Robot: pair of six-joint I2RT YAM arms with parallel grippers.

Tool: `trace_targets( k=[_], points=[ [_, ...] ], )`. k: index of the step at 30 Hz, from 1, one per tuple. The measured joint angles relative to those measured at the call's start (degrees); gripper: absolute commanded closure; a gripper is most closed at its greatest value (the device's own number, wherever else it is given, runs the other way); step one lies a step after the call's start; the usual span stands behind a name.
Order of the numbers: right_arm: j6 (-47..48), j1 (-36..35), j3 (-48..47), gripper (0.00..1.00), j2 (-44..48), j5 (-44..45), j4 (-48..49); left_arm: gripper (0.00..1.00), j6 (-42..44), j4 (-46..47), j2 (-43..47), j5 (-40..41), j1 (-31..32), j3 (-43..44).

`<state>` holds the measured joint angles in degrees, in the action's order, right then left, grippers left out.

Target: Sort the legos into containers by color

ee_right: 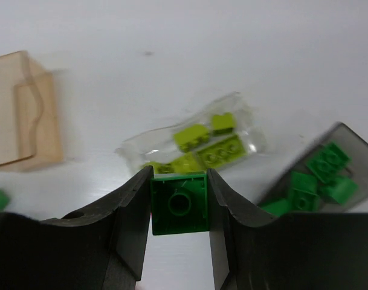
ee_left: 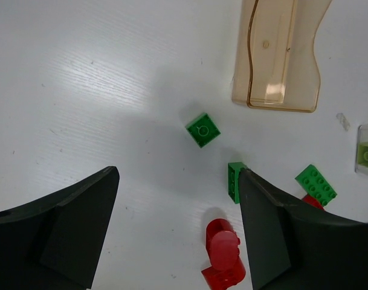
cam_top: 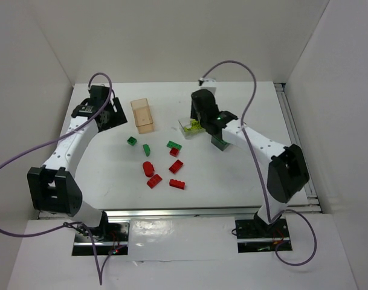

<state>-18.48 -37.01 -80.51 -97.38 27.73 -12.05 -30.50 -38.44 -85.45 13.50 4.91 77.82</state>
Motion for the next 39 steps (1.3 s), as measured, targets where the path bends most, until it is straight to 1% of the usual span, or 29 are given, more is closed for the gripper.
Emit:
trace_targets(
  k=[2, 7, 10, 15, 16, 17, 19, 20, 21, 23, 24, 27, 30, 31, 35, 37, 39],
  points=[
    [-2.56, 3.74, 3.34, 0.65, 2.05, 1.42, -0.96, 0.10, 0.26, -0.04, -1.09, -0.37, 0.11, -0.35],
    [-6.69, 11.93, 9.75, 0.65, 2.14, 2.67, -7.15, 0.10, 0.48, 0.46, -2.58, -0.98, 0.22, -0.83],
    [-7.52, 14.01, 11.34, 0.65, 2.14, 2.43, -9.35, 0.05, 0.48, 0.76, -4.39, -1.18, 0.22, -1.42],
    [-7.61, 15.32, 11.32, 0.58, 1.60, 1.36, -9.60, 0.03, 0.26, 0.70, -8.72, -1.81, 0.22, -2.60],
    [-7.58, 15.43, 11.30, 0.56, 1.20, 1.27, -9.57, 0.03, 0.22, 0.68, -9.14, -1.84, 0.22, -2.97],
    [-7.58, 15.47, 11.30, 0.47, 0.61, 1.09, -9.60, 0.03, 0.20, 0.52, -9.35, -1.86, 0.22, -3.23],
    [-7.34, 15.54, 11.32, 0.34, -0.42, 0.61, -9.60, 0.03, 0.15, 0.15, -9.42, -1.88, 0.22, -3.41],
    [-7.34, 15.54, 11.32, 0.23, -0.61, 0.33, -9.60, 0.03, 0.13, 0.17, -9.40, -1.86, 0.22, -3.41],
    [-7.06, 15.52, 11.32, 0.21, -0.79, 0.09, -9.62, 0.03, 0.13, 0.22, -9.40, -1.88, 0.22, -3.41],
    [-6.12, 15.50, 11.32, 0.21, -0.81, 0.15, -9.55, 0.03, 0.13, 0.17, -9.38, -1.88, 0.22, -3.41],
    [-5.81, 15.02, 11.32, 0.21, -0.81, 0.50, -9.57, 0.03, 0.13, 0.17, -9.22, -1.90, 0.22, -3.41],
    [-4.28, 13.22, 11.32, 0.29, -0.61, 2.05, -9.62, 0.03, 0.11, 0.33, -7.65, -2.27, 0.22, -3.50],
    [-1.57, 8.26, 11.26, 0.29, 0.66, 1.49, -9.07, 0.03, 0.11, 0.59, -4.35, -2.45, 0.22, -3.50],
    [-0.28, 5.81, 10.97, 0.27, 1.14, 0.42, -8.94, 0.03, 0.13, 0.79, -2.93, -3.15, 0.07, -3.45],
    [4.24, -4.44, 6.54, 0.08, -0.22, -6.32, -7.74, 0.03, 0.15, 1.22, 1.05, -5.51, -0.79, -3.06],
    [6.43, -8.33, 3.43, 0.06, -3.13, -9.55, -7.04, 0.03, 0.15, 1.29, 2.38, -6.03, -1.14, -2.58],
    [8.13, -10.29, -0.35, 0.06, -7.74, -12.33, -6.80, 0.03, 0.20, 1.53, 3.34, -6.43, -1.44, -2.27]
  ],
)
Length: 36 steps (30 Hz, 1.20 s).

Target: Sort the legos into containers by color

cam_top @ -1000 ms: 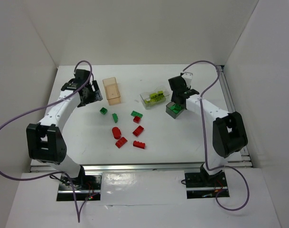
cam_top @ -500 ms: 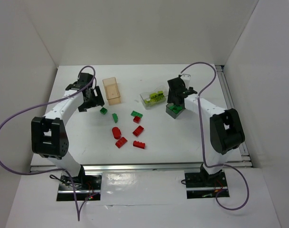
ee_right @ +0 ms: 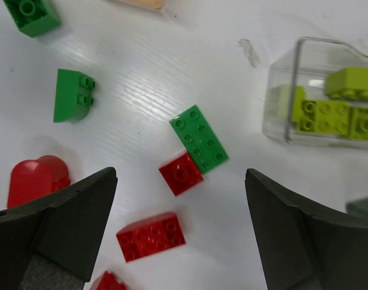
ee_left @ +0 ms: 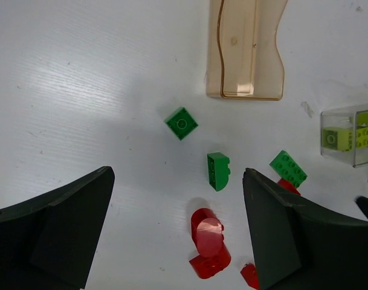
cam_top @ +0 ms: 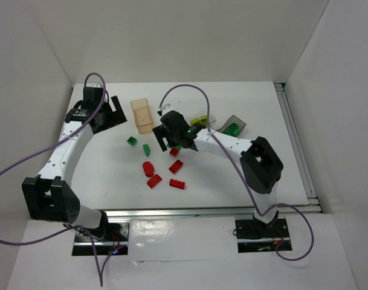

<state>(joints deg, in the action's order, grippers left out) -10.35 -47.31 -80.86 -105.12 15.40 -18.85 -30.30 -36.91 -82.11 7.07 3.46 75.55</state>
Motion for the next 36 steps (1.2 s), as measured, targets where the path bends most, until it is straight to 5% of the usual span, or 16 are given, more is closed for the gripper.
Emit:
trace_targets(
  k=[14, 25, 36],
  points=[
    [4.87, 1.36, -7.96, 0.19, -17.94, -2.84, 0.46, 0.04, 0.52, 0.55, 0.66, -3.61, -0.17, 0.07],
    [2.21, 3.30, -8.09, 0.64, -18.73, -5.11, 2.93, 0.04, 0.57, 1.01, 2.73, -1.90, -0.17, -1.42],
    [1.51, 3.58, -6.64, 0.64, -14.12, 0.94, 2.97, 0.04, 0.35, 1.14, 3.56, -1.38, -0.17, -1.75]
  ],
)
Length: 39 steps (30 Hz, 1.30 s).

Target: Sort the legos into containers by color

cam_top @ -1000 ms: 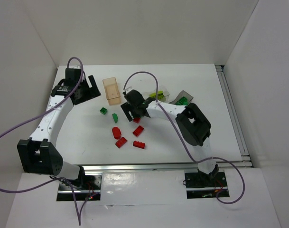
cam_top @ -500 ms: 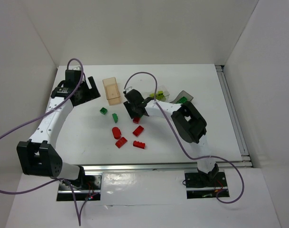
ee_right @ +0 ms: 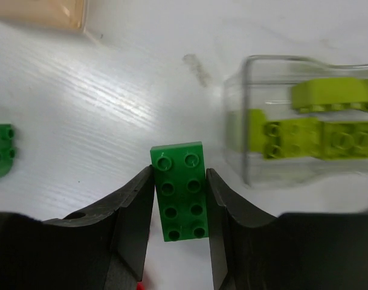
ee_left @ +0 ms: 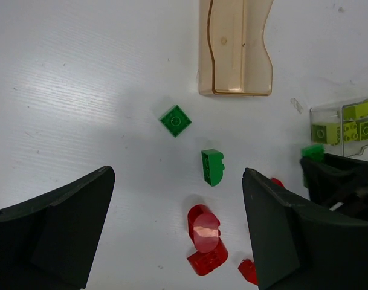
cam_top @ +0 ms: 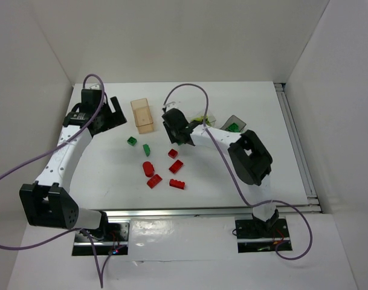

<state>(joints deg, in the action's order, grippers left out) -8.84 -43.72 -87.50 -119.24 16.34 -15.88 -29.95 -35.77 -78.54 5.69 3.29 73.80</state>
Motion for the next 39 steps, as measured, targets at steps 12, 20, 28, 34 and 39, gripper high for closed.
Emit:
trace_targets(
  k=[12, 20, 28, 34, 39],
  points=[
    [-16.35, 14.67, 15.15, 0.64, 26.08, 14.97, -2.49, 0.04, -0.68, -0.07, -2.43, 0.66, 0.00, 0.00],
    [-21.42, 23.58, 20.17, 0.63, 24.70, 12.35, -5.11, 0.04, -2.03, -0.26, -7.65, 0.13, 0.00, -0.87],
    [-21.77, 27.50, 16.41, 0.52, 17.73, 9.42, -4.11, 0.04, -2.03, -0.26, -7.87, -0.68, 0.00, -1.07],
    [-21.31, 30.25, 13.16, 0.18, 14.82, 7.61, -2.97, 0.04, -3.06, -0.04, -9.11, -0.96, 0.00, -3.19],
    [-20.48, 27.96, 14.16, 0.27, 16.76, 7.89, -1.77, 0.11, -3.48, 0.00, -10.67, -1.09, 0.02, -4.85]
  ],
)
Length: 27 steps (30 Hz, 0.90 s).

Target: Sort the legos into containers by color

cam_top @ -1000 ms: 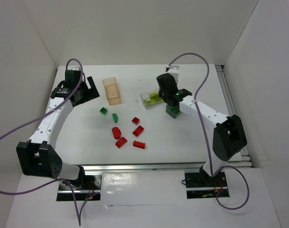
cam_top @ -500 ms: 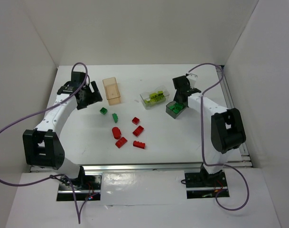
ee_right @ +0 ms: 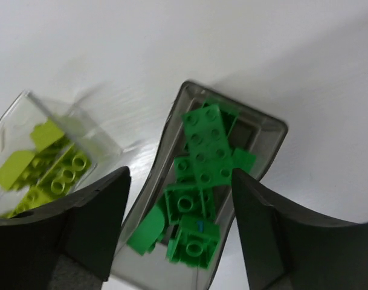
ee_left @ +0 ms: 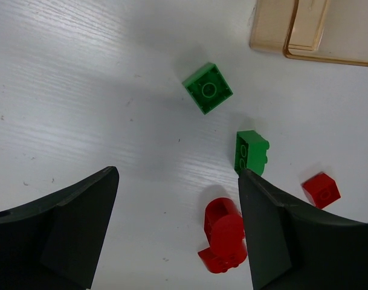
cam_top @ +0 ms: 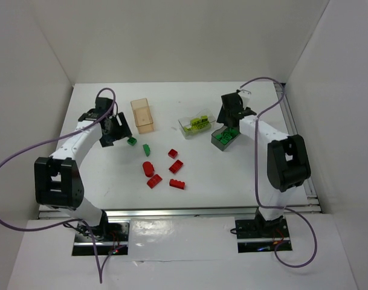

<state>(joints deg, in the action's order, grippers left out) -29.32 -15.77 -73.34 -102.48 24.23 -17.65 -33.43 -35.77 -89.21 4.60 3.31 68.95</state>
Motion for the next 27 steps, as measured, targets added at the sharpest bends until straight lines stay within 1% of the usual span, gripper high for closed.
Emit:
trace_targets(
  k=[3, 5, 7, 9, 10, 16, 20, 27],
  points=[
    [0.52, -3.52, 3.91, 0.30, 4.44, 0.20, 0.94, 0.12, 0.02, 0.15, -0.57, 0.02, 0.35, -0.48],
    [0.66, -6.47, 6.45, 0.30, 8.15, 0.22, 0.92, 0.12, 0.35, 1.27, -1.42, 0.02, 0.68, -0.79],
    [0.37, -9.42, 7.58, 0.30, 10.95, 0.24, 0.85, 0.09, 0.66, 2.58, -3.26, -0.13, 1.03, -0.94],
    [0.11, -11.41, 8.02, 0.30, 12.59, 0.24, 0.92, 0.09, 0.87, 3.63, -5.75, 0.09, 1.62, -0.90],
    [-0.04, -11.96, 8.15, 0.29, 13.07, 0.35, 0.85, 0.09, 0.81, 3.91, -7.13, 0.50, 1.88, -0.90],
    [-0.68, -12.74, 8.20, 0.27, 13.42, 1.60, -0.35, 0.14, 0.07, 5.66, -12.68, 1.53, 2.86, -0.74],
    [-0.79, -12.85, 8.20, 0.27, 13.42, 2.19, -1.09, 0.14, -0.07, 7.10, -15.58, 2.58, 3.02, 0.57],
    [-0.79, -12.98, 8.20, 0.27, 13.42, 2.78, -1.36, 0.17, -1.31, 10.19, -18.08, 4.87, 3.10, 1.57]
  ],
)
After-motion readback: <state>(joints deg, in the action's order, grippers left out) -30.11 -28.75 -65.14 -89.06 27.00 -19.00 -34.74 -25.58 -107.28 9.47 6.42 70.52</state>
